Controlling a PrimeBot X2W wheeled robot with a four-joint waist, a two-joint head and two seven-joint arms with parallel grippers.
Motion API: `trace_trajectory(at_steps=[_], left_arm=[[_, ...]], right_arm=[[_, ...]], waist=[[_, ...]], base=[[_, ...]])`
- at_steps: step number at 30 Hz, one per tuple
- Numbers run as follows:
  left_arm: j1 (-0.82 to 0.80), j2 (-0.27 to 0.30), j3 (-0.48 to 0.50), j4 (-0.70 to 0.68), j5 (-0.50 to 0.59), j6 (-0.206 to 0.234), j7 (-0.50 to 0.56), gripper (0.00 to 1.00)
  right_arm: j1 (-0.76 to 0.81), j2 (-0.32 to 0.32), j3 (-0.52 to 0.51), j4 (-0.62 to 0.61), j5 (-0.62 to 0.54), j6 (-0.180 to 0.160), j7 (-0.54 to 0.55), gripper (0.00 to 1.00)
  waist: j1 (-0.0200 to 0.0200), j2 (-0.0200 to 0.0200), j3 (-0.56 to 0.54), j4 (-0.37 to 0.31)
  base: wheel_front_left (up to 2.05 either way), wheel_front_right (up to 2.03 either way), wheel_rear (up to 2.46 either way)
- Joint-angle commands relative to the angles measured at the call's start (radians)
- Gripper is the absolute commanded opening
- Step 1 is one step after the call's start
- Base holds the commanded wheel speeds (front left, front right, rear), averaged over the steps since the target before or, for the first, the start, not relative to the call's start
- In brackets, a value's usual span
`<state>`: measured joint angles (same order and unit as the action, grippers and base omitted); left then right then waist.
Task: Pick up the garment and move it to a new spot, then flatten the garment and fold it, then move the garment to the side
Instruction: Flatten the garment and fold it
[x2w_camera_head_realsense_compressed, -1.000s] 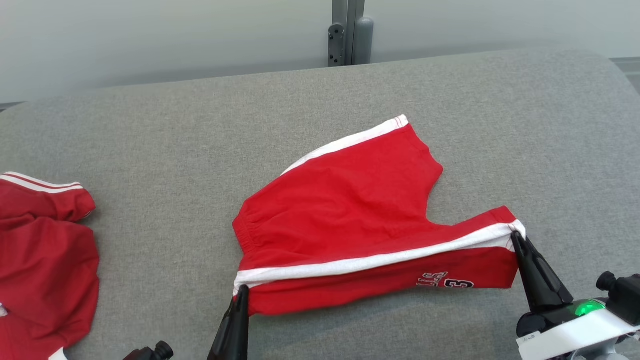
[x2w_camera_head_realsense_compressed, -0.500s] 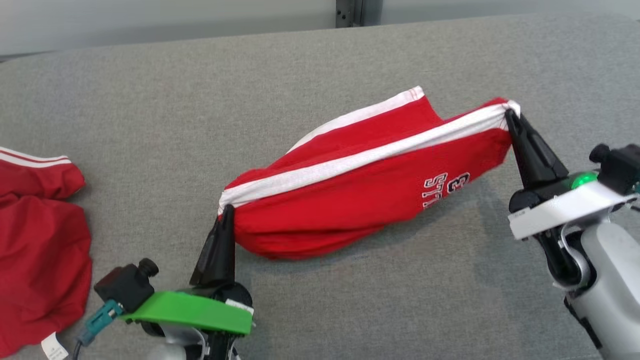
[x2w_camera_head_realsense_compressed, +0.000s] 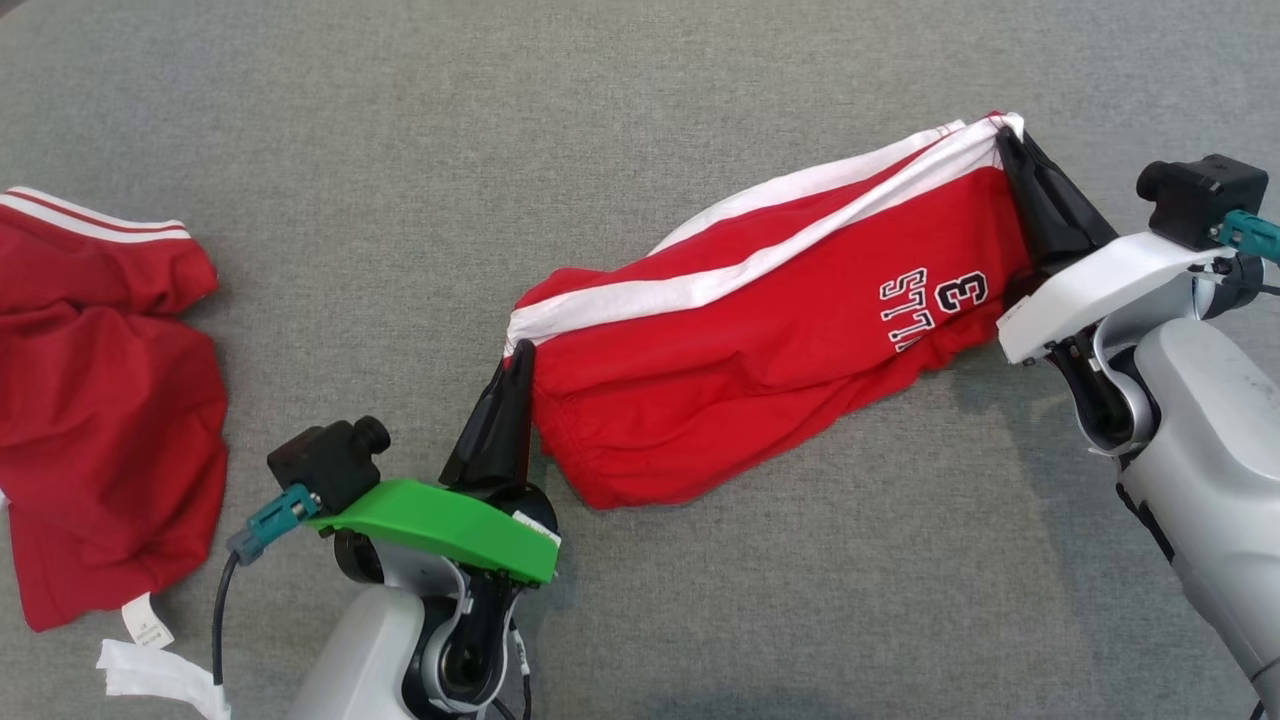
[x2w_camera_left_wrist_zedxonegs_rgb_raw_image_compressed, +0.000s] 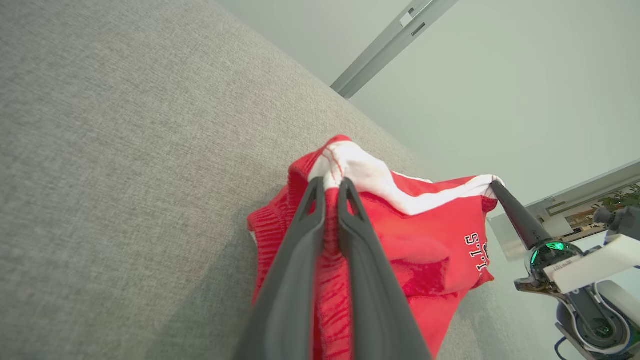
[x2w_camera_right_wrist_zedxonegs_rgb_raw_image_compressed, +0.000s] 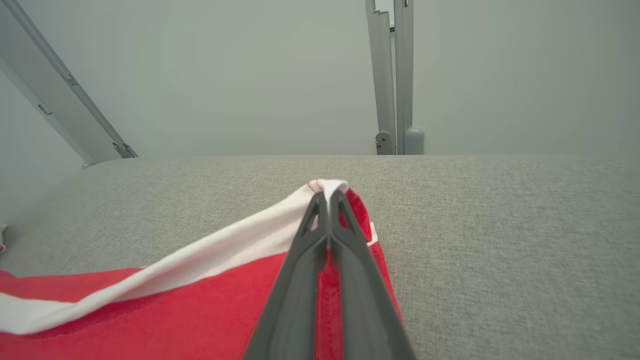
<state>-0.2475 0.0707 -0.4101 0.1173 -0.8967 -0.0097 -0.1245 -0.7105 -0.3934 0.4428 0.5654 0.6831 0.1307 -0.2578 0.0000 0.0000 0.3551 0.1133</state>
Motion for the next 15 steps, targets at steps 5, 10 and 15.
trace_trajectory(at_steps=[5,10,15], left_arm=[[-0.048,-0.006,-0.016,0.045,-0.009,-0.012,-0.001,0.00],[-0.065,-0.007,-0.032,0.076,-0.011,-0.022,0.006,0.00],[-0.073,-0.005,-0.043,0.093,-0.004,-0.024,0.010,0.00]], right_arm=[[-0.055,0.009,0.026,0.106,-0.012,0.000,0.003,0.00],[-0.090,0.011,0.033,0.194,-0.047,0.000,0.000,0.00],[-0.109,0.025,0.048,0.237,-0.061,0.000,-0.003,0.00]], waist=[[0.0000,0.0000,0.018,0.020],[0.0000,0.0000,0.017,0.019],[0.0000,0.0000,0.015,0.012]], base=[[0.00,0.00,0.00],[0.00,0.00,0.00],[0.00,0.00,0.00]])
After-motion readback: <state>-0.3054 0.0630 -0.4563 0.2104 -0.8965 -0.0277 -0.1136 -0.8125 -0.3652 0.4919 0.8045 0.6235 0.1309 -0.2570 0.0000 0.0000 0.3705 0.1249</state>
